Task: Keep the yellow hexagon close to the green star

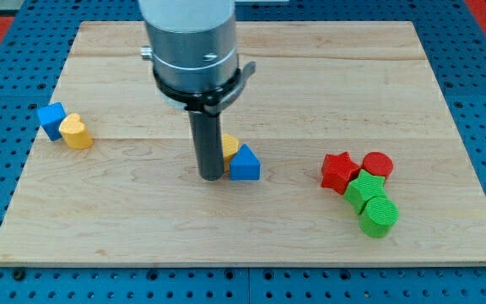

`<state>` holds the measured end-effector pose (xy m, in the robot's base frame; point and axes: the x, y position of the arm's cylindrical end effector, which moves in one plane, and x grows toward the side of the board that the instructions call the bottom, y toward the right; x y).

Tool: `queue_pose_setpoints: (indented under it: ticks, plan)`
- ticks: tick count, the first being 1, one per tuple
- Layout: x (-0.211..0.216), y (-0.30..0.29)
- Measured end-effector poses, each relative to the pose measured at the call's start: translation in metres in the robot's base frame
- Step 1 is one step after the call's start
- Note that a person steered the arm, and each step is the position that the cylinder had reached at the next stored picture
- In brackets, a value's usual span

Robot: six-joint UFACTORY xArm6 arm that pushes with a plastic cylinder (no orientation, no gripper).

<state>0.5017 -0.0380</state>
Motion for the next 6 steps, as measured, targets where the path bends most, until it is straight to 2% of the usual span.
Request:
queue_pose_setpoints:
  ticks: [1,2,3,4,5,6]
  plan:
    - [-0.002,-0.042]
    - [-0.042,-0.048]
    - [-0.043,0.007]
    - [0.015,0.090]
    - [0.054,0.133]
    - [0.053,0.068]
